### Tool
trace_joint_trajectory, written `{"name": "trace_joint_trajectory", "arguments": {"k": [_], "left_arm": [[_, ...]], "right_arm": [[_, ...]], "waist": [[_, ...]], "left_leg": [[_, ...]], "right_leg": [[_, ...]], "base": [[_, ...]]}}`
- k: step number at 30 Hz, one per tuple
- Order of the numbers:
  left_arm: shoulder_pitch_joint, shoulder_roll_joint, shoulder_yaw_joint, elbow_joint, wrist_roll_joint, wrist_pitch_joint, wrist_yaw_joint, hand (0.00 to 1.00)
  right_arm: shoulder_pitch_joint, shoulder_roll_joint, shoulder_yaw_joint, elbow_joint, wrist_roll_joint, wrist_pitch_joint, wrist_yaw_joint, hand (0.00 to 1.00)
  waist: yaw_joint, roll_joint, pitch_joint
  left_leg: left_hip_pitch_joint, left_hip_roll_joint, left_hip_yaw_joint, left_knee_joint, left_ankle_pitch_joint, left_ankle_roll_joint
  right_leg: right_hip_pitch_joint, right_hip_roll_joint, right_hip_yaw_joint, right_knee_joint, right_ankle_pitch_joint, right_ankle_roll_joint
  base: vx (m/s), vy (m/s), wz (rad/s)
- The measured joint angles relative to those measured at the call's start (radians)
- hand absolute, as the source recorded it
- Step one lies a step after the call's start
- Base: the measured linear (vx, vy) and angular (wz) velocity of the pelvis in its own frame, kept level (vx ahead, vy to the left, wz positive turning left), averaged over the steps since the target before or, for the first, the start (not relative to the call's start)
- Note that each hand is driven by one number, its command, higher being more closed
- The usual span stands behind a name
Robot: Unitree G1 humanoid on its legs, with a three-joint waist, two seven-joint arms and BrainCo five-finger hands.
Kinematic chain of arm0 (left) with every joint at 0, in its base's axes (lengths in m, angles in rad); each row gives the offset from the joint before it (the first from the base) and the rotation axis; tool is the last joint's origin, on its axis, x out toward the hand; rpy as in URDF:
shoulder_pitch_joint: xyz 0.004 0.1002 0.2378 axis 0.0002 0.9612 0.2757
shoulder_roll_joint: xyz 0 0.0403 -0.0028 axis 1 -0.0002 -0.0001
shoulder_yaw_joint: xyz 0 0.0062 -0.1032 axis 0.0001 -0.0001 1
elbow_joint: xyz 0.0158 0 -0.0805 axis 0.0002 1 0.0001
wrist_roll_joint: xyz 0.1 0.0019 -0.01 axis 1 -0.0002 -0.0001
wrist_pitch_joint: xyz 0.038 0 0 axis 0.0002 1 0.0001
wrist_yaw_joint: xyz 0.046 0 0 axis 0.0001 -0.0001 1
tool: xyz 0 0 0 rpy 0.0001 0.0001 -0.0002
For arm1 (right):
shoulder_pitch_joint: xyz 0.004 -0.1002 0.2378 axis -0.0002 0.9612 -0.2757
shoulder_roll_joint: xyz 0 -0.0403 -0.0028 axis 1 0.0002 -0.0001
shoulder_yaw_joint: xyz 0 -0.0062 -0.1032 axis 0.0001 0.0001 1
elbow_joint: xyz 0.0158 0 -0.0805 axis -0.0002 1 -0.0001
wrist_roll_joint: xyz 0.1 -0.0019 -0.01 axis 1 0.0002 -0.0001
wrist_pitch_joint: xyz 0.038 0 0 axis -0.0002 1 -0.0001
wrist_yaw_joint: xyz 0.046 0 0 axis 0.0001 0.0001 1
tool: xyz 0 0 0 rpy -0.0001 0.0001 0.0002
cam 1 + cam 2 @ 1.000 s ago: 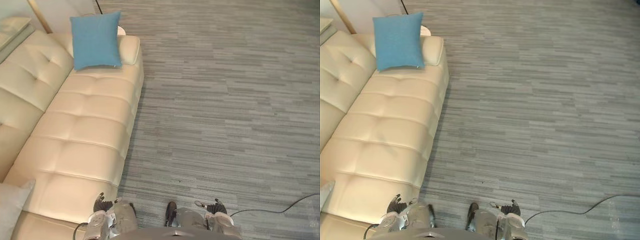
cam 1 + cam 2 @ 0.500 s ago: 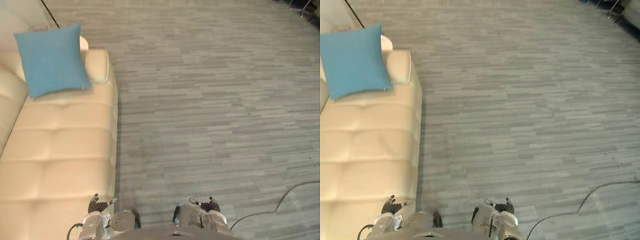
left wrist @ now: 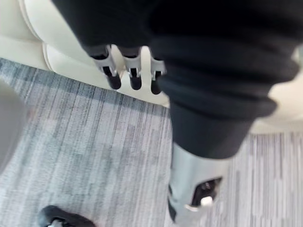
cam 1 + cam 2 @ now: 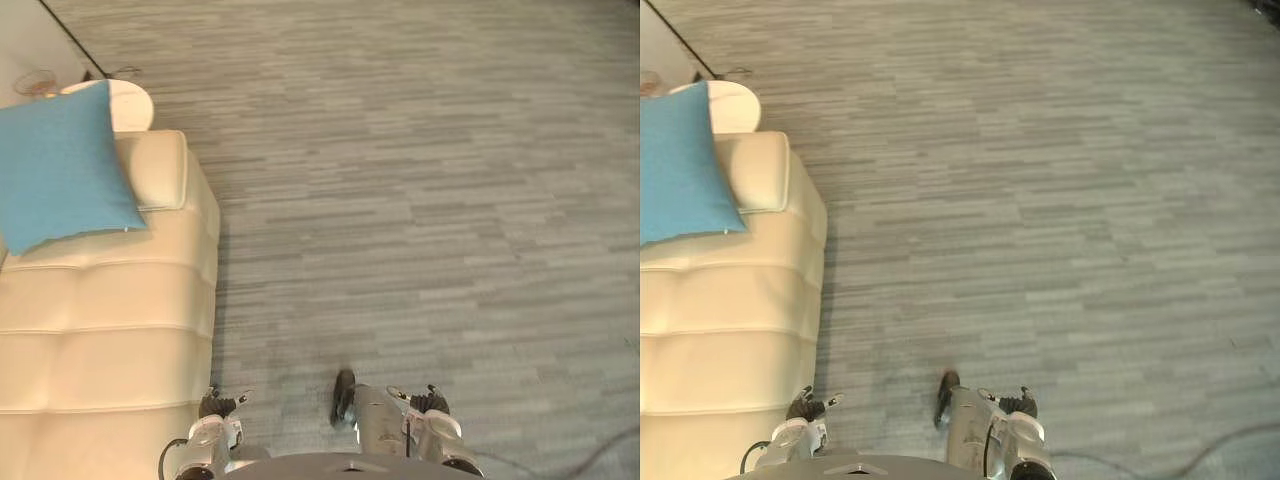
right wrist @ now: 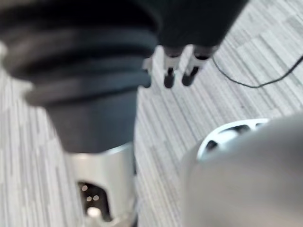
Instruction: Pick up cushions and gather them together orderly.
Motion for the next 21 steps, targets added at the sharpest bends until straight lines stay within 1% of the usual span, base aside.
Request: {"name": "trace_joint_trajectory", "arguments": {"k": [1, 2, 3, 4, 5, 6, 7, 8, 9, 10, 11, 12, 13, 14, 15, 16, 17, 18, 19, 20, 21], "left_arm": [[0.002, -0.003, 0.012, -0.013, -0.001, -0.001, 0.000, 0.00], [0.001, 0.000, 0.012, -0.023, -0.001, -0.001, 0.000, 0.00], [0.002, 0.010, 0.009, -0.035, -0.002, -0.001, -0.001, 0.00], [0.004, 0.014, 0.004, -0.042, -0.002, -0.001, -0.002, 0.00], [0.005, 0.016, 0.003, -0.045, -0.002, -0.002, -0.002, 0.00], [0.008, 0.016, 0.002, -0.048, -0.002, -0.002, -0.001, 0.00], [0.008, 0.015, 0.002, -0.049, -0.002, -0.002, -0.002, 0.00], [0.009, 0.012, 0.003, -0.051, -0.001, -0.002, -0.002, 0.00], [0.016, 0.009, 0.005, -0.051, -0.001, -0.002, -0.001, 0.00], [0.022, 0.009, 0.007, -0.043, -0.008, -0.002, -0.003, 0.00], [0.021, 0.023, 0.009, -0.042, -0.009, -0.003, 0.000, 0.00], [0.022, 0.028, 0.008, -0.042, -0.009, -0.003, 0.000, 0.00], [0.022, 0.037, 0.019, -0.039, -0.015, -0.003, -0.002, 0.00], [0.022, 0.037, 0.019, -0.036, -0.015, -0.004, -0.001, 0.00], [0.022, 0.037, 0.018, -0.031, -0.021, -0.004, -0.001, 0.00], [0.021, 0.050, -0.006, -0.010, -0.022, -0.001, -0.001, 0.00], [0.021, 0.058, -0.020, -0.002, -0.022, -0.001, -0.001, 0.00], [0.025, 0.066, -0.036, 0.001, -0.022, 0.001, -0.001, 0.00], [0.028, 0.067, -0.039, 0.001, -0.022, 0.002, -0.001, 0.00], [0.031, 0.068, -0.043, 0.002, -0.021, 0.002, -0.001, 0.00], [0.033, 0.067, -0.046, 0.002, -0.021, 0.002, -0.001, 0.00]], "right_arm": [[0.010, -0.002, 0.001, -0.011, 0.001, -0.002, -0.001, 0.00], [0.010, 0.000, 0.002, -0.010, 0.003, -0.002, -0.002, 0.00], [0.012, 0.007, 0.002, -0.010, 0.006, -0.002, -0.002, 0.00], [0.016, 0.010, 0.003, -0.010, 0.014, -0.002, -0.002, 0.00], [0.023, 0.012, 0.006, -0.010, 0.014, -0.002, -0.003, 0.00], [0.026, 0.015, 0.015, -0.012, 0.014, -0.003, -0.003, 0.00], [0.025, 0.015, 0.017, -0.015, 0.014, -0.003, -0.003, 0.00], [0.027, 0.016, 0.018, -0.017, 0.013, -0.003, -0.004, 0.00], [0.030, 0.016, 0.015, -0.015, 0.013, -0.002, -0.006, 0.00], [0.030, 0.015, 0.014, -0.007, 0.013, 0.001, -0.006, 0.00], [0.029, 0.037, 0.010, -0.007, 0.013, 0.002, -0.006, 0.00], [0.036, 0.049, 0.004, -0.007, 0.012, 0.002, -0.006, 0.00], [0.029, 0.069, -0.001, -0.005, 0.009, 0.002, -0.005, 0.00], [0.028, 0.069, -0.001, -0.005, 0.009, 0.002, -0.005, 0.00], [0.025, 0.069, -0.001, -0.004, 0.008, 0.002, -0.004, 0.00], [0.026, 0.070, 0.002, -0.006, -0.008, 0.001, 0.001, 0.00], [0.029, 0.070, 0.004, -0.004, -0.009, 0.002, 0.002, 0.00], [0.034, 0.069, 0.006, -0.011, -0.010, 0.002, 0.002, 0.00], [0.034, 0.061, 0.015, -0.011, -0.010, 0.000, 0.002, 0.00], [0.034, 0.049, 0.027, -0.011, -0.010, 0.000, 0.003, 0.00], [0.034, 0.045, 0.027, -0.013, -0.010, -0.001, 0.003, 0.00]], "waist": [[0.023, 0.013, 0.004], [0.036, 0.015, 0.006], [0.040, 0.002, 0.014], [0.044, -0.003, 0.016], [0.048, -0.007, 0.013], [0.052, -0.008, 0.012], [0.054, -0.007, 0.012], [0.060, -0.006, 0.011], [0.072, -0.003, 0.008], [0.081, -0.006, 0.003], [0.078, -0.040, -0.015], [0.076, -0.054, -0.023], [0.090, -0.079, -0.035], [0.092, -0.081, -0.037], [0.096, -0.080, -0.037], [0.088, -0.080, -0.036], [0.082, -0.082, -0.037], [0.072, -0.085, -0.039], [0.064, -0.085, -0.039], [0.056, -0.084, -0.038], [0.054, -0.082, -0.039]], "left_leg": [[-0.090, 0.052, 0.031, 0.169, 0.003, 0.006], [-0.154, 0.084, 0.074, 0.255, -0.041, 0.019], [-0.219, 0.087, 0.108, 0.269, -0.090, 0.025], [-0.248, 0.083, 0.134, 0.240, -0.117, 0.033], [-0.278, 0.074, 0.178, 0.166, -0.144, 0.044], [-0.302, 0.058, 0.236, 0.013, -0.152, 0.058], [-0.311, 0.046, 0.257, -0.081, -0.149, 0.058], [-0.317, 0.024, 0.283, -0.239, -0.125, 0.054], [-0.310, -0.001, 0.294, -0.403, -0.004, 0.066], [-0.292, -0.023, 0.297, -0.418, 0.030, 0.105], [-0.290, -0.060, 0.301, -0.436, 0.020, 0.114], [-0.294, -0.073, 0.300, -0.431, 0.007, 0.125], [-0.296, -0.098, 0.299, -0.371, -0.056, 0.144], [-0.291, -0.102, 0.300, -0.359, -0.074, 0.145], [-0.272, -0.106, 0.301, -0.344, -0.105, 0.144], [-0.206, -0.123, 0.296, -0.348, -0.158, 0.148], [-0.183, -0.130, 0.292, -0.351, -0.171, 0.148], [-0.148, -0.138, 0.282, -0.359, -0.181, 0.155], [-0.121, -0.145, 0.269, -0.367, -0.186, 0.160], [-0.067, -0.154, 0.249, -0.400, -0.188, 0.162], [-0.030, -0.155, 0.230, -0.428, -0.193, 0.153]], "right_leg": [[0.048, 0.019, -0.016, -0.023, -0.015, -0.010], [0.090, 0.024, -0.026, -0.040, -0.036, -0.017], [0.153, 0.020, -0.041, -0.073, -0.050, -0.005], [0.194, 0.015, -0.052, -0.100, -0.054, 0.002], [0.237, 0.005, -0.064, -0.129, -0.061, 0.016], [0.279, -0.014, -0.077, -0.147, -0.071, 0.041], [0.299, -0.022, -0.084, -0.153, -0.075, 0.052], [0.323, -0.036, -0.092, -0.163, -0.085, 0.076], [0.346, -0.044, -0.094, -0.166, -0.106, 0.110], [0.359, -0.048, -0.077, -0.170, -0.117, 0.128], [0.374, -0.062, -0.045, -0.201, -0.107, 0.119], [0.375, -0.069, -0.025, -0.218, -0.096, 0.115], [0.392, -0.095, 0.028, -0.204, -0.080, 0.129], [0.390, -0.102, 0.040, -0.180, -0.079, 0.132], [0.380, -0.113, 0.063, -0.119, -0.079, 0.132], [0.288, -0.163, 0.121, 0.180, -0.045, 0.188], [0.249, -0.173, 0.143, 0.289, -0.034, 0.210], [0.196, -0.181, 0.166, 0.429, -0.032, 0.215], [0.166, -0.185, 0.163, 0.505, -0.035, 0.211], [0.114, -0.181, 0.151, 0.587, -0.054, 0.186], [0.071, -0.170, 0.138, 0.604, -0.072, 0.173]], "base": [[0.39, -0.054, 0.18], [0.42, -0.008, 0.24], [0.36, -0.016, 0.32], [0.36, 0.016, 0.44], [0.36, 0.064, 0.37], [0.37, 0.092, 0.33], [0.41, 0.146, 0.32], [0.45, 0.198, 0.25], [0.53, 0.244, 0.13], [0.45, 0.180, 0.25], [0.37, 0.117, 0.29], [0.47, 0.157, 0.46], [0.47, 0.180, 0.24], [0.55, 0.227, 0.11], [0.52, 0.201, 0.04], [0.51, 0.180, 0.09], [0.41, 0.109, 0.23], [0.25, 0.019, 0.29], [0.37, -0.006, 0.42], [0.42, -0.038, 0.45], [0.40, -0.058, 0.46]]}}
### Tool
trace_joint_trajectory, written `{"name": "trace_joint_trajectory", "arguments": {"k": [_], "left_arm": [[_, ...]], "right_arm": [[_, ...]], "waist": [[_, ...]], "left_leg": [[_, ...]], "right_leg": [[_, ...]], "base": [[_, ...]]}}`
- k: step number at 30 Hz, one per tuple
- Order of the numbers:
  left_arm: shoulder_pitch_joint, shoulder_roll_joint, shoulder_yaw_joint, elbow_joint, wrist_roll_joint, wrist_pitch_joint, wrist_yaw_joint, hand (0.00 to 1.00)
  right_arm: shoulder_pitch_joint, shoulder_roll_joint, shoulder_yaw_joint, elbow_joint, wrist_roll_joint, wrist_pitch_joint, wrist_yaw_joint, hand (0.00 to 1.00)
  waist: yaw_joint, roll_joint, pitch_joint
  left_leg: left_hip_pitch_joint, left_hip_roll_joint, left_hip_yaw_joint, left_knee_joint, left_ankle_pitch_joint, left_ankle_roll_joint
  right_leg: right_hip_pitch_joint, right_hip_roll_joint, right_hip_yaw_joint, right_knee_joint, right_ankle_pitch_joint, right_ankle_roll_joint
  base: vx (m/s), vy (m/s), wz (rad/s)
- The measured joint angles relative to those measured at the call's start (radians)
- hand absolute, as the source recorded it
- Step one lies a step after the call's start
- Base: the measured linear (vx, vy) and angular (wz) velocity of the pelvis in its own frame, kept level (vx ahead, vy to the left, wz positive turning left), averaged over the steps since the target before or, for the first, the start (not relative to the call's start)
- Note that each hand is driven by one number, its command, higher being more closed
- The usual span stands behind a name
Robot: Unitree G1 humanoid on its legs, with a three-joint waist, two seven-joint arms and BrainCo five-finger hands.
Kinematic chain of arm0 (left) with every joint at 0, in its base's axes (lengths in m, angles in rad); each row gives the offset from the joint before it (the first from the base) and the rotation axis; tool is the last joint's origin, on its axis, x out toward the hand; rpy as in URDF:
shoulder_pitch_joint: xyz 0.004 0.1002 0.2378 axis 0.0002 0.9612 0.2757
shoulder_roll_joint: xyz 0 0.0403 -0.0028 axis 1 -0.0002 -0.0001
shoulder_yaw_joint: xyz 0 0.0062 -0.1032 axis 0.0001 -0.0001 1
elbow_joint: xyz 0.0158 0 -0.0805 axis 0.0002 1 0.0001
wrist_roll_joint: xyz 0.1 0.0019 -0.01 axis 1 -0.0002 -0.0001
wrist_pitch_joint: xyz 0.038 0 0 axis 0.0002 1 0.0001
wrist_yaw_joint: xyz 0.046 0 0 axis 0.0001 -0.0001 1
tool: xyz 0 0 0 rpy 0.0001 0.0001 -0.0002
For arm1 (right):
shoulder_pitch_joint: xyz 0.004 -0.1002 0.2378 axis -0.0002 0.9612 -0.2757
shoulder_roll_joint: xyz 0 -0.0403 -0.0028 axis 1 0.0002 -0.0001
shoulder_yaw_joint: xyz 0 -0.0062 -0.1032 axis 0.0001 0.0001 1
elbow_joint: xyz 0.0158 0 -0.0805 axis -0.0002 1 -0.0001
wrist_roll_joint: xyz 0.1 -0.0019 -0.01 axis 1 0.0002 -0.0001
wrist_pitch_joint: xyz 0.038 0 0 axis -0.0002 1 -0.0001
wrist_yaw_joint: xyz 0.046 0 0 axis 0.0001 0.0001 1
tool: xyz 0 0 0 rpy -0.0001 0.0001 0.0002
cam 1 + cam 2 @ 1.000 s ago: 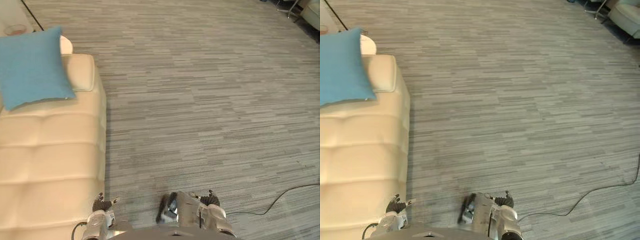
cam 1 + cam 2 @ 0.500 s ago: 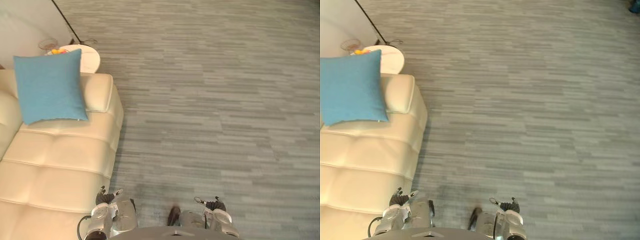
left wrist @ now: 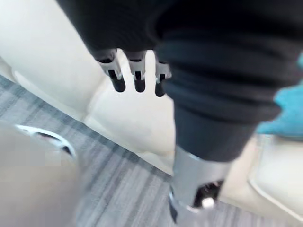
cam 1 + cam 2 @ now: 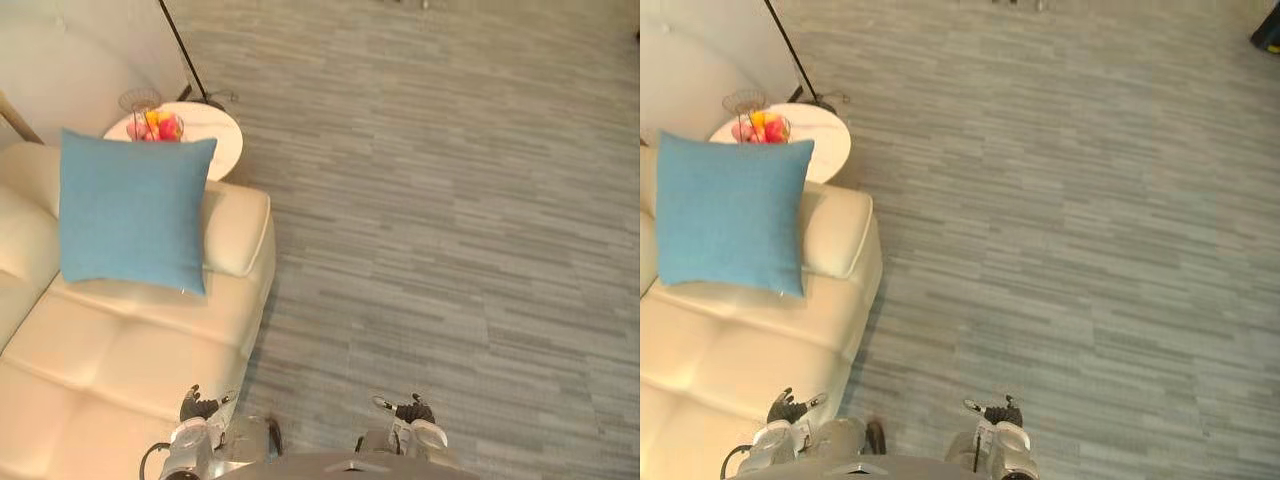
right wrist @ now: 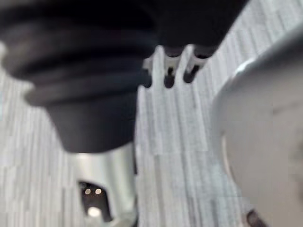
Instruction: Pick up cushions and gather them together orderly.
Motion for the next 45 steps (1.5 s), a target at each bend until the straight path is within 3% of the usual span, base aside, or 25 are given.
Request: {"name": "trace_joint_trajectory", "arguments": {"k": [3, 5, 7, 8, 9, 12, 13, 15, 16, 17, 18, 19, 22, 23, 24, 26, 29, 31, 33, 35, 38, 41, 43, 44, 45], "left_arm": [[0.001, -0.005, 0.008, 0.001, 0.000, 0.000, 0.002, 0.00], [0.003, -0.011, 0.015, 0.004, 0.000, 0.000, 0.004, 0.00], [-0.001, -0.009, 0.025, 0.008, 0.001, -0.001, 0.007, 0.00], [-0.002, -0.020, 0.043, 0.024, 0.000, 0.000, 0.009, 0.00], [0.001, -0.034, 0.063, 0.029, 0.001, -0.001, 0.011, 0.00], [0.012, -0.062, 0.092, 0.031, 0.000, -0.002, 0.026, 0.00], [0.012, -0.064, 0.102, 0.034, 0.000, -0.002, 0.026, 0.00], [0.008, -0.077, 0.122, 0.028, -0.005, -0.002, 0.025, 0.00], [0.010, -0.079, 0.145, 0.010, -0.013, -0.003, 0.026, 0.00], [0.014, -0.079, 0.160, -0.003, -0.028, -0.003, 0.025, 0.00], [0.015, -0.078, 0.160, -0.004, -0.035, -0.002, 0.025, 0.00], [0.019, -0.073, 0.158, -0.006, -0.042, -0.003, 0.025, 0.00], [0.019, -0.068, 0.136, -0.006, -0.048, -0.003, 0.024, 0.00], [0.018, -0.060, 0.119, -0.001, -0.047, -0.003, 0.020, 0.00], [0.017, -0.051, 0.112, 0.000, -0.047, -0.003, 0.020, 0.00], [0.011, -0.026, 0.100, -0.002, -0.051, -0.005, 0.021, 0.00], [0.012, -0.018, 0.100, 0.019, -0.050, -0.004, 0.020, 0.00], [0.012, -0.016, 0.101, 0.040, -0.049, -0.005, 0.019, 0.00], [0.012, -0.014, 0.099, 0.056, -0.048, -0.004, 0.015, 0.00], [0.015, 0.007, 0.077, 0.056, -0.048, -0.002, 0.012, 0.00], [0.028, 0.022, 0.081, 0.052, -0.048, -0.003, 0.008, 0.00], [0.027, 0.019, 0.086, 0.053, -0.048, -0.003, 0.008, 0.00], [0.015, 0.014, 0.089, 0.054, -0.047, -0.003, 0.009, 0.00], [0.021, 0.011, 0.090, 0.057, -0.046, -0.003, 0.014, 0.00], [0.024, 0.011, 0.092, 0.056, -0.045, -0.003, 0.016, 0.00]], "right_arm": [[-0.002, -0.004, -0.001, -0.001, 0.000, -0.007, 0.000, 0.00], [0.001, -0.005, -0.008, 0.000, 0.000, -0.007, 0.000, 0.00], [0.013, -0.006, -0.013, 0.002, 0.001, -0.007, 0.000, 0.00], [0.023, -0.012, -0.036, 0.006, 0.007, -0.004, 0.002, 0.00], [0.028, -0.026, -0.050, 0.008, 0.003, 0.000, -0.001, 0.00], [0.027, -0.029, -0.065, 0.008, 0.004, 0.000, 0.000, 0.00], [0.027, -0.028, -0.064, 0.009, 0.003, 0.000, 0.000, 0.00], [0.029, -0.034, -0.057, 0.009, 0.004, 0.000, 0.000, 0.00], [0.032, -0.034, -0.053, 0.009, 0.004, 0.000, 0.000, 0.00], [0.034, -0.034, -0.044, 0.010, 0.004, 0.000, 0.000, 0.00], [0.036, -0.033, -0.042, 0.011, 0.004, 0.000, 0.000, 0.00], [0.039, -0.033, -0.034, 0.016, 0.004, 0.001, 0.000, 0.00], [0.040, -0.034, -0.035, 0.023, 0.011, 0.001, 0.000, 0.00], [0.029, -0.032, -0.039, 0.025, 0.013, 0.002, 0.001, 0.00], [0.029, -0.027, -0.039, 0.025, 0.013, 0.002, 0.001, 0.00], [0.021, 0.000, -0.041, 0.050, 0.012, 0.002, 0.002, 0.00], [-0.001, 0.006, -0.034, 0.082, 0.010, 0.001, 0.020, 0.00], [-0.005, 0.002, -0.033, 0.084, 0.004, 0.001, 0.026, 0.00], [-0.006, -0.005, -0.025, 0.083, 0.000, 0.001, 0.034, 0.00], [0.019, -0.020, -0.022, 0.084, -0.023, 0.002, 0.037, 0.00], [0.031, -0.019, 0.008, 0.083, -0.022, -0.003, 0.039, 0.00], [0.029, -0.022, 0.013, 0.083, -0.019, -0.008, 0.044, 0.00], [0.025, -0.025, 0.011, 0.080, -0.016, -0.008, 0.045, 0.00], [0.025, -0.026, 0.011, 0.077, -0.016, -0.008, 0.044, 0.00], [0.027, -0.025, 0.011, 0.078, -0.016, -0.008, 0.044, 0.00]], "waist": [[-0.013, 0.008, 0.003], [-0.018, 0.016, 0.002], [-0.019, 0.010, 0.001], [-0.022, 0.017, -0.002], [-0.013, 0.041, -0.010], [-0.017, 0.045, -0.011], [-0.015, 0.064, -0.024], [-0.017, 0.065, -0.024], [-0.014, 0.068, -0.025], [-0.011, 0.065, -0.023], [-0.009, 0.065, -0.023], [-0.004, 0.062, -0.022], [0.006, 0.064, -0.024], [0.007, 0.067, -0.034], [0.007, 0.053, -0.034], [0.023, 0.005, -0.033], [0.034, 0.004, -0.031], [0.029, 0.006, -0.032], [0.011, 0.008, -0.030], [-0.009, -0.004, -0.020], [-0.015, -0.024, -0.029], [-0.024, -0.019, -0.029], [-0.029, -0.007, -0.025], [-0.033, 0.001, -0.024], [-0.032, -0.005, -0.024]], "left_leg": [[0.098, 0.020, -0.052, -0.072, -0.005, -0.015], [0.132, 0.060, -0.099, -0.099, -0.022, -0.063], [0.139, 0.075, -0.154, -0.105, -0.043, -0.108], [0.152, 0.090, -0.207, -0.107, -0.058, -0.135], [0.155, 0.103, -0.234, -0.126, -0.040, -0.135], [0.187, 0.109, -0.268, -0.155, 0.003, -0.152], [0.184, 0.125, -0.283, -0.133, 0.008, -0.156], [0.097, 0.143, -0.317, 0.036, 0.012, -0.165], [0.010, 0.160, -0.309, 0.205, 0.046, -0.209], [-0.069, 0.195, -0.251, 0.359, 0.074, -0.205], [-0.091, 0.209, -0.219, 0.400, 0.072, -0.196], [-0.138, 0.233, -0.120, 0.456, 0.055, -0.167], [-0.182, 0.225, 0.039, 0.292, 0.060, -0.137], [-0.177, 0.200, 0.099, 0.162, 0.090, -0.107], [-0.172, 0.177, 0.099, 0.121, 0.099, -0.094], [-0.156, 0.108, 0.111, -0.012, 0.160, -0.062], [-0.101, 0.066, 0.115, -0.081, 0.184, -0.046], [-0.052, 0.044, 0.114, -0.126, 0.185, -0.044], [-0.013, 0.023, 0.081, -0.192, 0.171, -0.048], [0.028, -0.002, 0.019, -0.207, 0.169, -0.047], [0.047, -0.002, -0.040, -0.210, 0.168, -0.045], [0.048, 0.015, -0.104, -0.222, 0.166, -0.048], [0.049, 0.036, -0.136, -0.221, 0.161, -0.060], [0.044, 0.054, -0.159, -0.221, 0.155, -0.088], [0.044, 0.054, -0.165, -0.218, 0.152, -0.097]], "right_leg": [[-0.073, 0.046, -0.025, -0.168, -0.062, -0.050], [-0.099, 0.109, 0.013, -0.398, -0.049, -0.053], [-0.110, 0.141, 0.103, -0.613, 0.049, -0.043], [-0.080, 0.159, 0.099, -0.628, 0.137, -0.050], [-0.084, 0.163, 0.074, -0.592, 0.102, -0.059], [-0.087, 0.138, 0.029, -0.476, -0.009, -0.087], [-0.064, 0.139, -0.002, -0.467, -0.039, -0.097], [-0.007, 0.137, -0.066, -0.494, -0.062, -0.106], [0.036, 0.135, -0.107, -0.523, -0.067, -0.115], [0.087, 0.135, -0.146, -0.556, -0.071, -0.122], [0.107, 0.135, -0.158, -0.570, -0.071, -0.122], [0.164, 0.129, -0.194, -0.608, -0.070, -0.121], [0.222, 0.111, -0.255, -0.642, -0.063, -0.108], [0.233, 0.117, -0.264, -0.651, -0.055, -0.091], [0.234, 0.109, -0.259, -0.664, -0.048, -0.081], [0.255, 0.099, -0.244, -0.784, 0.008, -0.069], [0.300, 0.090, -0.213, -0.843, 0.054, -0.059], [0.303, 0.069, -0.198, -0.793, 0.054, -0.058], [0.248, 0.027, -0.191, -0.605, 0.050, -0.052], [0.130, -0.032, -0.111, -0.296, 0.088, -0.029], [0.081, 0.002, -0.044, -0.246, 0.004, -0.048], [0.033, 0.097, 0.042, -0.447, -0.054, -0.064], [0.017, 0.144, 0.094, -0.563, -0.044, -0.070], [0.029, 0.178, 0.140, -0.694, 0.008, -0.071], [0.039, 0.175, 0.149, -0.743, 0.035, -0.075]], "base": [[0.29, -0.136, 0.52], [0.31, -0.281, 0.61], [0.28, -0.324, 0.85], [0.37, -0.336, 0.85], [0.37, -0.326, 0.83], [0.30, -0.275, 0.58], [0.36, -0.291, 0.82], [0.30, -0.244, 0.90], [0.20, -0.125, 0.83], [0.19, -0.090, 0.80], [0.20, -0.060, 0.77], [0.15, 0.004, 0.70], [0.17, 0.077, 0.75], [0.16, 0.111, 0.83], [0.16, 0.120, 1.11], [0.13, 0.118, 0.84], [0.08, 0.065, 0.11], [0.01, 0.051, 0.03], [-0.07, 0.078, 0.30], [0.03, 0.045, 0.78], [0.07, -0.017, 0.69], [0.06, -0.107, 0.57], [0.14, -0.199, 0.54], [0.18, -0.271, 0.57], [0.13, -0.246, 0.65]]}}
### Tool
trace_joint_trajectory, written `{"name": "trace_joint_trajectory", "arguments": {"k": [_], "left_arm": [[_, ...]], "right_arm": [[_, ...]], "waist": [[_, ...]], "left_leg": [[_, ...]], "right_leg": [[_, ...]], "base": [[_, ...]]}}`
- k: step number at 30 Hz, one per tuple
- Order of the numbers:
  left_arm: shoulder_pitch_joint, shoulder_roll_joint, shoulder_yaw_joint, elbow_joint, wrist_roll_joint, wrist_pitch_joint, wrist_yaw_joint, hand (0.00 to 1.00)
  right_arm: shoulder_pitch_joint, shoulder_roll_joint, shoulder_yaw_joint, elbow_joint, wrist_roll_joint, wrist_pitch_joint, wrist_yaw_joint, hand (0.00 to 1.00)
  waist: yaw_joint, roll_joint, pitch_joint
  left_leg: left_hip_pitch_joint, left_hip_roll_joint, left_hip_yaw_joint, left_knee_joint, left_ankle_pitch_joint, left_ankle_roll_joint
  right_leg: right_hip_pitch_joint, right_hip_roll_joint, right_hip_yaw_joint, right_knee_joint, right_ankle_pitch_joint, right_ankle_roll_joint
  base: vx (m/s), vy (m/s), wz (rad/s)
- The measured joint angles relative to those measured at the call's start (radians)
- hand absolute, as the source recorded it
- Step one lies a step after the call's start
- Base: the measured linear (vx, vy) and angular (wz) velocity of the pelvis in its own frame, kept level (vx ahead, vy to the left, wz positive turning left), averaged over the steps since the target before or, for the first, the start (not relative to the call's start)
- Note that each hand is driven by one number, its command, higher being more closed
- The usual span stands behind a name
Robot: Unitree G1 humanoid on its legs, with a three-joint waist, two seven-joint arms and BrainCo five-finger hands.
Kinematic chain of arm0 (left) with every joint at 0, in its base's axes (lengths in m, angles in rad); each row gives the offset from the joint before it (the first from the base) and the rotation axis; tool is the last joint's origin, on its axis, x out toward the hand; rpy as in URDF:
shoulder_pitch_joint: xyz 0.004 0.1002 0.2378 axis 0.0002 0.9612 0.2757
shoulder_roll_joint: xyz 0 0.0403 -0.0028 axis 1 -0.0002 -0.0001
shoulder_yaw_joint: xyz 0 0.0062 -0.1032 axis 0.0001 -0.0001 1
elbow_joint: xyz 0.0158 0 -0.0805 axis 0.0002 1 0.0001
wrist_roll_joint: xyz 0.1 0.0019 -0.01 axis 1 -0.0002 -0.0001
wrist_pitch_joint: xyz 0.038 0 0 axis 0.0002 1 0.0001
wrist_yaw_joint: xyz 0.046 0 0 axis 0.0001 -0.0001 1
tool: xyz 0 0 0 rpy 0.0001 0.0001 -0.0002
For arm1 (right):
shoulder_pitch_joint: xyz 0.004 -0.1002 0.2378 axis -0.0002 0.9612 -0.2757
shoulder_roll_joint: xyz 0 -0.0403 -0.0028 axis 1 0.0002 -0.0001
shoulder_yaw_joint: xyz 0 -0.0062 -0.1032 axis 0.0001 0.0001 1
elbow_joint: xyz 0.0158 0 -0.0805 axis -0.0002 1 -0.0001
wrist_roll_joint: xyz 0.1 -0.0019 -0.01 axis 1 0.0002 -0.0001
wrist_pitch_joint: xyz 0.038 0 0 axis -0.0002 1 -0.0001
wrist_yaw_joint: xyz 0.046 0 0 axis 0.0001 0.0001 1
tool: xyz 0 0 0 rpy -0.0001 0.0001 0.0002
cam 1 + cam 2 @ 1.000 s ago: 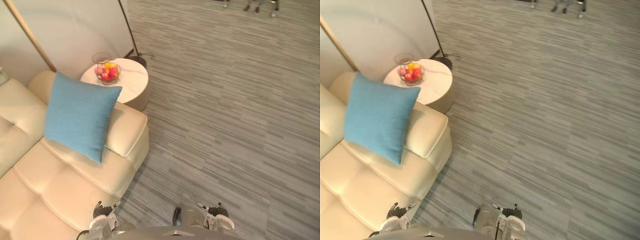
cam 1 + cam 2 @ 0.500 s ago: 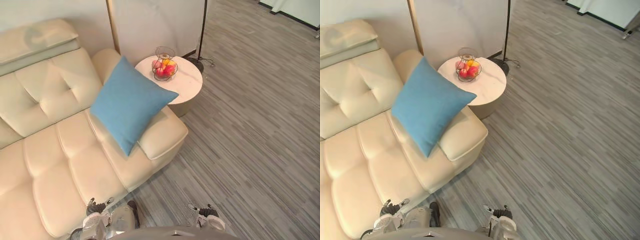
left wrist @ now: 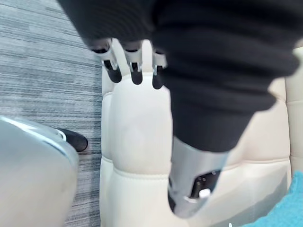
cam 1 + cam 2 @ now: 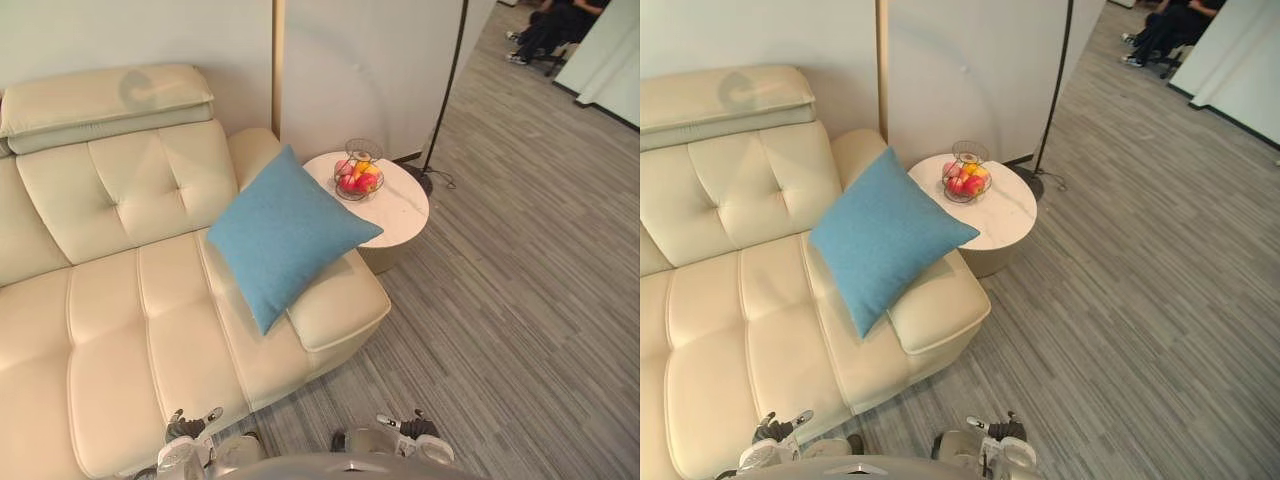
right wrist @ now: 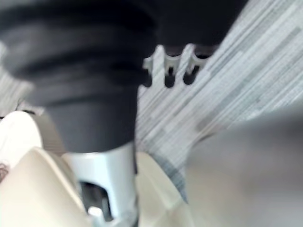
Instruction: Pick up cushions and gather them together orderly.
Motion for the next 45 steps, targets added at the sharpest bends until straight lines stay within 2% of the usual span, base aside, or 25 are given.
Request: {"name": "trace_joint_trajectory", "arguments": {"k": [1, 2, 5, 6, 8, 11, 13, 16, 18, 20, 25, 32, 35, 37, 39, 45], "left_arm": [[-0.004, -0.001, 0.011, -0.001, 0.002, 0.000, 0.001, 0.00], [-0.007, -0.014, 0.017, 0.001, 0.005, 0.000, 0.002, 0.00], [-0.002, -0.064, 0.027, -0.002, 0.005, -0.001, 0.008, 0.00], [-0.001, -0.072, 0.033, 0.000, 0.005, -0.001, 0.008, 0.00], [-0.001, -0.072, 0.035, 0.000, 0.005, -0.001, 0.007, 0.00], [-0.001, -0.067, 0.035, 0.001, 0.004, -0.001, 0.004, 0.00], [0.000, -0.055, 0.029, 0.009, 0.004, -0.001, 0.000, 0.00], [0.002, -0.023, -0.006, 0.017, 0.002, 0.000, -0.002, 0.00], [0.003, -0.011, -0.021, 0.014, -0.002, 0.000, -0.002, 0.00], [0.014, -0.003, -0.042, -0.028, -0.011, 0.002, -0.002, 0.00], [0.022, 0.050, -0.084, -0.126, -0.038, -0.001, -0.014, 0.00], [-0.003, 0.071, -0.140, -0.219, -0.056, -0.005, -0.012, 0.00], [-0.036, 0.084, -0.172, -0.254, -0.089, -0.008, -0.010, 0.00], [-0.082, 0.091, -0.192, -0.272, -0.106, -0.015, -0.006, 0.00], [-0.152, 0.090, -0.214, -0.292, -0.126, -0.025, 0.010, 0.00], [-0.325, 0.091, -0.252, -0.297, -0.172, -0.046, 0.039, 0.00]], "right_arm": [[0.005, 0.006, -0.004, 0.004, 0.001, 0.001, 0.000, 0.00], [0.003, 0.009, -0.012, 0.002, 0.001, 0.002, 0.001, 0.00], [0.003, -0.019, -0.017, -0.004, -0.003, 0.003, 0.000, 0.00], [0.003, -0.023, -0.019, -0.004, -0.003, 0.003, 0.000, 0.00], [0.004, -0.023, -0.019, -0.003, -0.003, 0.003, 0.000, 0.00], [0.004, -0.019, -0.023, 0.004, -0.003, 0.005, -0.002, 0.00], [0.008, -0.012, -0.044, 0.004, -0.002, 0.005, -0.003, 0.00], [0.013, -0.004, -0.046, -0.002, 0.000, 0.007, -0.004, 0.00], [0.017, -0.006, -0.049, -0.060, 0.000, 0.009, -0.009, 0.00], [0.025, -0.017, -0.081, -0.200, 0.000, 0.009, -0.010, 0.00], [-0.003, -0.122, -0.107, -0.393, 0.020, -0.002, -0.022, 0.00], [-0.108, -0.248, -0.134, -0.553, 0.027, -0.016, -0.057, 0.00], [-0.202, -0.275, -0.114, -0.568, 0.030, -0.019, -0.071, 0.00], [-0.275, -0.306, -0.084, -0.592, 0.038, -0.022, -0.079, 0.00], [-0.399, -0.360, -0.038, -0.593, 0.041, -0.028, -0.093, 0.00], [-0.690, -0.476, 0.098, -0.585, 0.079, -0.035, -0.116, 0.00]], "waist": [[0.001, -0.023, -0.002], [0.002, -0.023, -0.007], [0.007, 0.045, -0.017], [0.000, 0.054, -0.020], [0.001, 0.055, -0.022], [0.004, 0.051, -0.025], [0.001, 0.037, -0.037], [0.001, 0.013, -0.047], [0.002, 0.003, -0.054], [-0.009, -0.002, -0.056], [-0.018, -0.010, -0.061], [-0.033, -0.015, -0.064], [-0.034, -0.030, -0.049], [-0.030, -0.035, -0.017], [-0.021, -0.032, 0.034], [-0.012, -0.016, 0.130]], "left_leg": [[0.001, -0.018, -0.017, 0.012, -0.010, -0.020], [0.009, -0.009, -0.024, 0.019, -0.013, -0.034], [0.019, 0.053, -0.027, -0.002, -0.002, -0.071], [0.029, 0.068, -0.033, -0.026, 0.008, -0.084], [0.051, 0.086, -0.039, -0.060, 0.020, -0.099], [0.089, 0.090, -0.042, -0.110, 0.033, -0.098], [0.091, 0.079, -0.041, -0.116, 0.033, -0.097], [0.107, 0.066, -0.028, -0.116, 0.033, -0.096], [0.105, 0.055, -0.013, -0.116, 0.034, -0.094], [0.101, 0.042, -0.006, -0.116, 0.035, -0.090], [0.081, 0.030, 0.003, -0.134, 0.036, -0.073], [0.007, 0.014, -0.041, -0.182, 0.100, -0.065], [-0.043, 0.014, -0.070, -0.177, 0.118, -0.070], [-0.089, 0.015, -0.088, -0.160, 0.125, -0.071], [-0.148, 0.014, -0.104, -0.124, 0.127, -0.072], [-0.295, 0.014, -0.130, -0.038, 0.131, -0.076]], "right_leg": [[0.008, -0.024, -0.003, -0.031, 0.082, 0.003], [0.014, -0.020, -0.028, -0.010, 0.092, 0.007], [0.037, 0.017, -0.099, -0.008, 0.057, -0.019], [0.056, 0.028, -0.126, -0.019, 0.049, -0.026], [0.087, 0.046, -0.152, -0.040, 0.049, -0.027], [0.122, 0.055, -0.158, -0.073, 0.050, -0.028], [0.132, 0.051, -0.148, -0.096, 0.054, -0.031], [0.163, 0.050, -0.121, -0.158, 0.091, -0.027], [0.166, 0.044, -0.103, -0.184, 0.112, -0.024], [0.165, 0.034, -0.088, -0.210, 0.139, -0.017], [0.152, 0.027, -0.070, -0.245, 0.162, -0.005], [0.077, 0.016, -0.088, -0.256, 0.191, 0.002], [0.049, 0.016, -0.111, -0.263, 0.207, -0.003], [0.023, 0.016, -0.124, -0.264, 0.222, -0.005], [-0.014, 0.016, -0.128, -0.261, 0.237, -0.011], [-0.126, 0.017, -0.130, -0.231, 0.257, -0.028]], "base": [[0.16, -0.238, 0.56], [0.23, -0.302, 0.55], [0.29, -0.273, 0.44], [0.32, -0.222, 0.52], [0.21, -0.102, 0.36], [0.17, -0.017, 0.10], [0.09, 0.059, -0.01], [0.06, 0.079, -0.10], [0.01, 0.072, -0.18], [-0.03, 0.067, -0.17], [-0.11, 0.028, -0.08], [-0.12, -0.027, 0.12], [-0.09, -0.033, 0.27], [-0.09, -0.035, 0.24], [-0.10, -0.031, 0.16], [-0.08, -0.025, 0.11]]}}
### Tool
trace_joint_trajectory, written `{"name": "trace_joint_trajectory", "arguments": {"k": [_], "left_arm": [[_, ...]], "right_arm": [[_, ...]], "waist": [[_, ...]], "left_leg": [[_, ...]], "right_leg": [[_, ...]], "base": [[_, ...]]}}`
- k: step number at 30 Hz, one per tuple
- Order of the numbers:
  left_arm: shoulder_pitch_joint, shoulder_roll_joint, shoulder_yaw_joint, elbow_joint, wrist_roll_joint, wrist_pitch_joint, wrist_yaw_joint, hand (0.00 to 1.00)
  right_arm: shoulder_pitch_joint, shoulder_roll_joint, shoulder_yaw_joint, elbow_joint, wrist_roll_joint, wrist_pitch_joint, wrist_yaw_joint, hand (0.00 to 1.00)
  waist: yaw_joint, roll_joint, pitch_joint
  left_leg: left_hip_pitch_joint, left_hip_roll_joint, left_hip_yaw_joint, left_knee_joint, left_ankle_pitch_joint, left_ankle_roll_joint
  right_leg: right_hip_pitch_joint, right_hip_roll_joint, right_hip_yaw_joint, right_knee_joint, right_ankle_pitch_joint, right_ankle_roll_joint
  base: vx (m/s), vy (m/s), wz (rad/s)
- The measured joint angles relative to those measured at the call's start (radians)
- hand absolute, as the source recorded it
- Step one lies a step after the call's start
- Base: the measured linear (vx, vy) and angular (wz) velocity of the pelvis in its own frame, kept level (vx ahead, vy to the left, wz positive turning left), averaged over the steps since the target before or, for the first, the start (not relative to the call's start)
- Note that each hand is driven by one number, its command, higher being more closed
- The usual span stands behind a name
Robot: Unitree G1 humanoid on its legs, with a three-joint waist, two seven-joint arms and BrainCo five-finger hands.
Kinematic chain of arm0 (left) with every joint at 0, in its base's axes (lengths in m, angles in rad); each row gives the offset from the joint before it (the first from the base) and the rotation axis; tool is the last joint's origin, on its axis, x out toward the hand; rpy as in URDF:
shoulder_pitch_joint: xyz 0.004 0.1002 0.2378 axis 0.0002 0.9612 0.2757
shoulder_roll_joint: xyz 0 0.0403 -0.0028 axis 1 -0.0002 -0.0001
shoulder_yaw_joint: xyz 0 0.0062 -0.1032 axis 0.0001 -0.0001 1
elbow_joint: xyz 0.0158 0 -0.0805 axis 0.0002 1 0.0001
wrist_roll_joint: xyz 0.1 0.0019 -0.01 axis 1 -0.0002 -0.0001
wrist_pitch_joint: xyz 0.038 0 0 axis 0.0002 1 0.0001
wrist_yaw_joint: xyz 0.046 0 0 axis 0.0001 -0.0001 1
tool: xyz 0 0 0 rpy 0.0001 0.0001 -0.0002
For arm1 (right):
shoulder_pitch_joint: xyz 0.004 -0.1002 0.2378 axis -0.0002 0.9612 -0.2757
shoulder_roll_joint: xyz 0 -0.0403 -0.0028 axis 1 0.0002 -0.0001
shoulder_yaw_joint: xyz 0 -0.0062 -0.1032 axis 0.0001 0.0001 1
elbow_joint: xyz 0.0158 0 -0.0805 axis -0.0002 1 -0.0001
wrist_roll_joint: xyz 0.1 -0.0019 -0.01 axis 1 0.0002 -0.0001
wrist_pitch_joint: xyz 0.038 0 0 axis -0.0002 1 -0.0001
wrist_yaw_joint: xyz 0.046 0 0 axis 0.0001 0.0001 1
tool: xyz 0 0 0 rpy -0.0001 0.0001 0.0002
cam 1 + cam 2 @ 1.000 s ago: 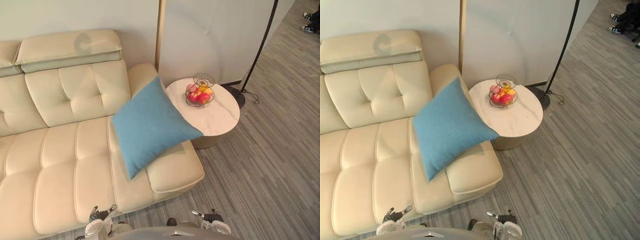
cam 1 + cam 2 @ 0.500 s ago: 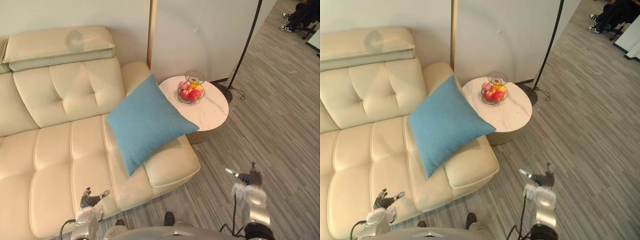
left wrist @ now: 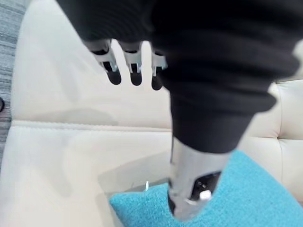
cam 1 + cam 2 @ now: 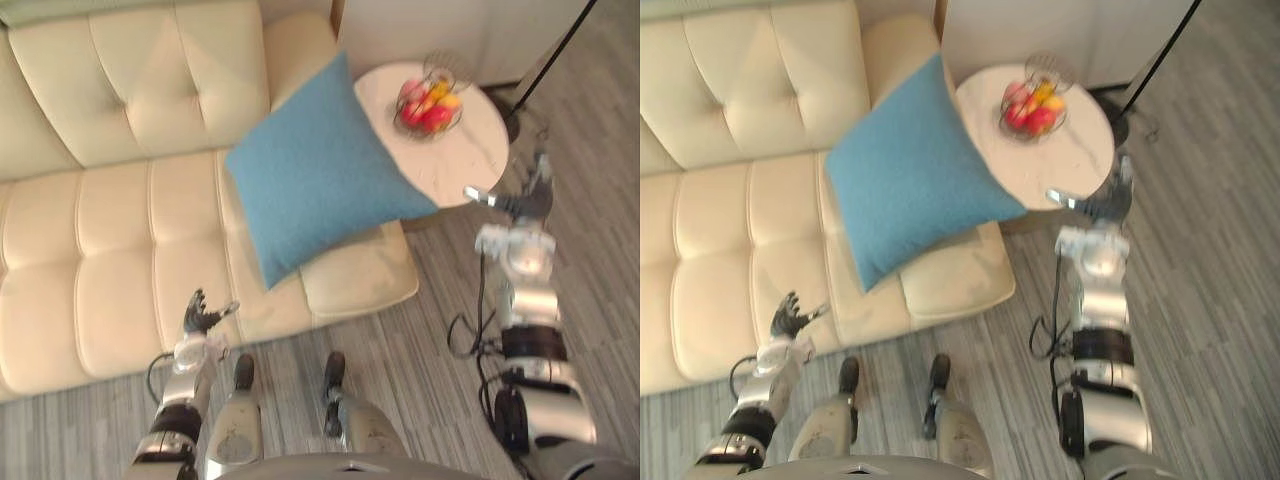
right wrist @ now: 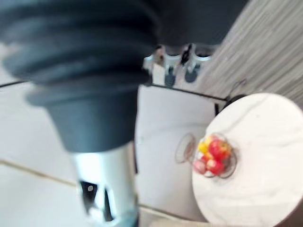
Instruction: Pick up cushions and gather them together orderly.
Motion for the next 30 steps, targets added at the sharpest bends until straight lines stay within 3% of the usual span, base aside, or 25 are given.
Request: {"name": "trace_joint_trajectory", "arguments": {"k": [5, 11, 15, 21, 22, 24, 25, 30], "left_arm": [[-0.155, 0.025, -0.047, 0.003, -0.020, -0.003, 0.018, 0.00], [-0.431, 0.084, -0.111, 0.071, -0.022, -0.004, 0.035, 0.00], [-0.583, 0.096, -0.159, 0.091, -0.029, -0.003, 0.035, 0.00], [-0.715, 0.094, -0.203, 0.111, -0.054, 0.005, 0.036, 0.00], [-0.721, 0.093, -0.202, 0.111, -0.061, 0.009, 0.043, 0.00], [-0.720, 0.095, -0.201, 0.111, -0.068, 0.017, 0.054, 0.00], [-0.721, 0.095, -0.201, 0.108, -0.070, 0.019, 0.055, 1.00], [-0.722, 0.098, -0.200, 0.080, -0.098, 0.026, 0.062, 1.00]], "right_arm": [[-0.290, -0.072, 0.136, 0.074, 0.012, 0.001, -0.022, 0.00], [-0.545, -0.077, 0.271, 0.242, 0.035, 0.026, -0.025, 0.00], [-0.628, -0.074, 0.332, 0.293, 0.038, 0.049, -0.024, 0.00], [-0.672, -0.025, 0.377, 0.298, 0.039, 0.050, -0.023, 0.00], [-0.672, 0.000, 0.387, 0.285, 0.039, 0.060, -0.022, 1.00], [-0.669, 0.007, 0.415, 0.265, 0.038, 0.065, -0.019, 1.00], [-0.667, 0.007, 0.422, 0.248, 0.038, 0.066, -0.017, 1.00], [-0.637, -0.003, 0.453, 0.160, 0.038, 0.066, -0.017, 1.00]], "waist": [[0.002, 0.009, 0.078], [0.012, 0.012, 0.163], [0.011, 0.015, 0.179], [-0.003, 0.015, 0.179], [-0.006, 0.015, 0.179], [-0.009, 0.015, 0.179], [-0.011, 0.015, 0.179], [-0.020, 0.015, 0.179]], "left_leg": [[-0.093, -0.005, -0.018, 0.024, 0.024, 0.000], [-0.163, -0.006, -0.031, -0.035, 0.100, -0.005], [-0.197, -0.002, -0.041, -0.122, 0.168, -0.014], [-0.247, -0.002, -0.033, -0.148, 0.199, -0.024], [-0.248, 0.000, -0.027, -0.152, 0.201, -0.027], [-0.247, 0.006, -0.019, -0.160, 0.202, -0.030], [-0.249, 0.010, -0.004, -0.164, 0.196, -0.037], [-0.265, 0.036, 0.090, -0.162, 0.221, -0.026]], "right_leg": [[-0.086, -0.003, -0.002, 0.024, 0.017, -0.009], [-0.188, -0.006, -0.002, 0.049, 0.034, -0.022], [-0.270, -0.009, -0.011, 0.082, 0.034, -0.023], [-0.370, -0.022, -0.005, 0.164, 0.010, -0.028], [-0.383, -0.029, -0.004, 0.186, 0.000, -0.030], [-0.391, -0.030, -0.005, 0.200, -0.006, -0.034], [-0.399, -0.032, -0.007, 0.210, -0.011, -0.035], [-0.416, -0.036, -0.014, 0.223, -0.014, -0.036]], "base": [[-0.10, -0.009, 0.08], [-0.09, -0.024, 0.08], [-0.07, -0.051, 0.07], [-0.03, -0.041, 0.02], [-0.02, -0.041, -0.03], [-0.02, -0.041, 0.00], [-0.02, -0.050, 0.04], [-0.01, -0.030, 0.04]]}}
